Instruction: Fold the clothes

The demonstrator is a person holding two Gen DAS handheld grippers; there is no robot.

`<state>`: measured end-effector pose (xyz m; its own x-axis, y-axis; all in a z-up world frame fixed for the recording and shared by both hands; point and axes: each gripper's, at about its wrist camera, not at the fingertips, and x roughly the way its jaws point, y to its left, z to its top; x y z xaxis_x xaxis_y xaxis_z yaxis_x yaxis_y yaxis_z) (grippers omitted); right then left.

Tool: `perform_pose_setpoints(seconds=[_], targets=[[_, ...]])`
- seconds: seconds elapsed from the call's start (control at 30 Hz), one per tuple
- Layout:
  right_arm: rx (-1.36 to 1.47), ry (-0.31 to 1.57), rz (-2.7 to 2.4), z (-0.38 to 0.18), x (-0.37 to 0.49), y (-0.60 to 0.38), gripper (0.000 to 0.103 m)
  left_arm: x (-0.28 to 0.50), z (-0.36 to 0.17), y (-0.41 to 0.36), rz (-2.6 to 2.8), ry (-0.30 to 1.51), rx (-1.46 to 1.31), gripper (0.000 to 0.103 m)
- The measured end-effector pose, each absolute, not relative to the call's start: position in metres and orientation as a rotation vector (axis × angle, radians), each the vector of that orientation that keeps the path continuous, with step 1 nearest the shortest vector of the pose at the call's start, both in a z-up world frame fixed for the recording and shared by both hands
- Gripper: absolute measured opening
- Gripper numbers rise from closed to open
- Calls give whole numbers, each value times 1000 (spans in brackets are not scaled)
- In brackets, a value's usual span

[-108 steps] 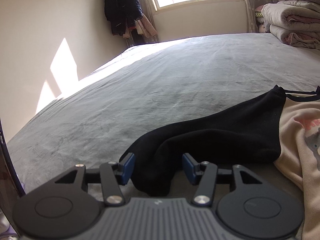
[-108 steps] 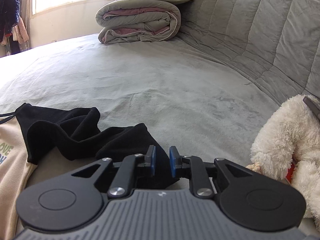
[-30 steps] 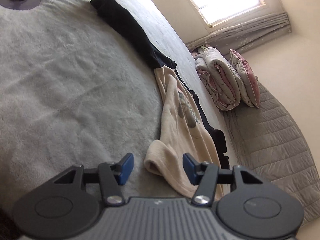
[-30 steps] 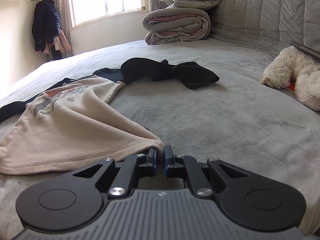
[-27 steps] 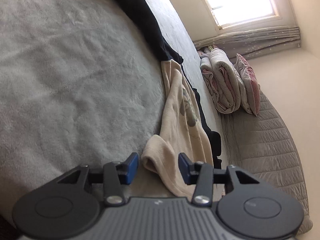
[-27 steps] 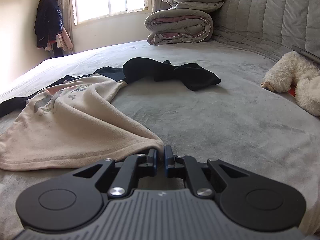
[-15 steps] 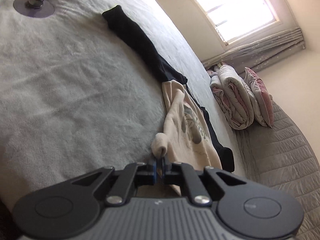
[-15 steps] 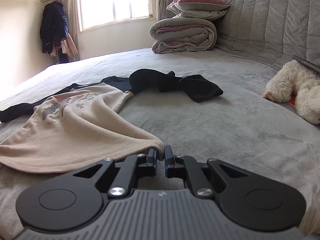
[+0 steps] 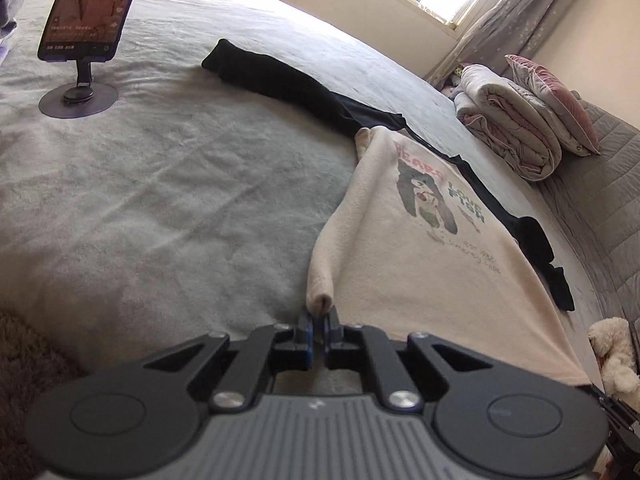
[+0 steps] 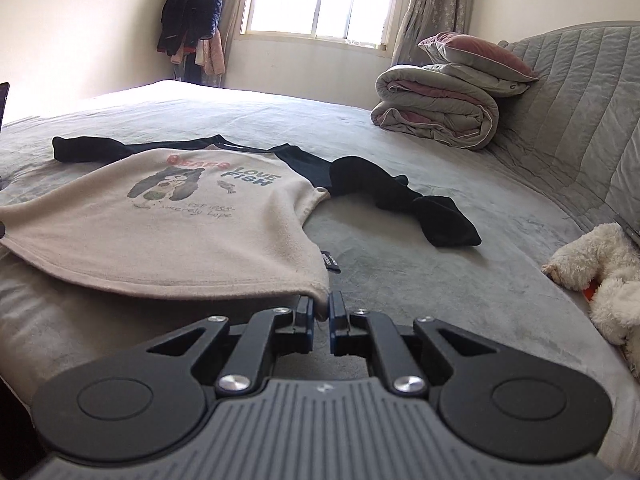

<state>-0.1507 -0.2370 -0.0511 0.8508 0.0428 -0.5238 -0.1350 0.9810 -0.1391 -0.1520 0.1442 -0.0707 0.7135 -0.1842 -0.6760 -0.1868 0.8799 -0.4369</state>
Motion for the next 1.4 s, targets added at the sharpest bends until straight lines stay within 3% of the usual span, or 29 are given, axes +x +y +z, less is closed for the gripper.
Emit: perform_pose_setpoints(seconds=[0.2, 0.3, 0.37, 0.43, 0.47, 0.97, 1.4], targets=[[-133, 641, 107, -73, -146, -239, 8, -156, -70, 146, -50, 788, -474, 5], [-126, 650, 115, -72, -148, -240, 10, -157, -68, 151, -90, 797, -462, 12], [-89, 657, 131, -70, -149, -246, 22, -156, -67, 155, -119, 799, -463, 24], [-43, 667, 149, -68, -150, -253, 46, -156, -65, 160, -135, 795, -476, 33], [-16, 669, 161, -67, -150, -258, 49, -155, -63, 162, -136, 790, -481, 39], [145, 755, 248, -36, -99, -280, 49, -82, -36, 163, -108, 785, -401, 65], [312, 903, 210, -27, -3, -273, 51, 10, -25, 145, -68, 827, -416, 71]])
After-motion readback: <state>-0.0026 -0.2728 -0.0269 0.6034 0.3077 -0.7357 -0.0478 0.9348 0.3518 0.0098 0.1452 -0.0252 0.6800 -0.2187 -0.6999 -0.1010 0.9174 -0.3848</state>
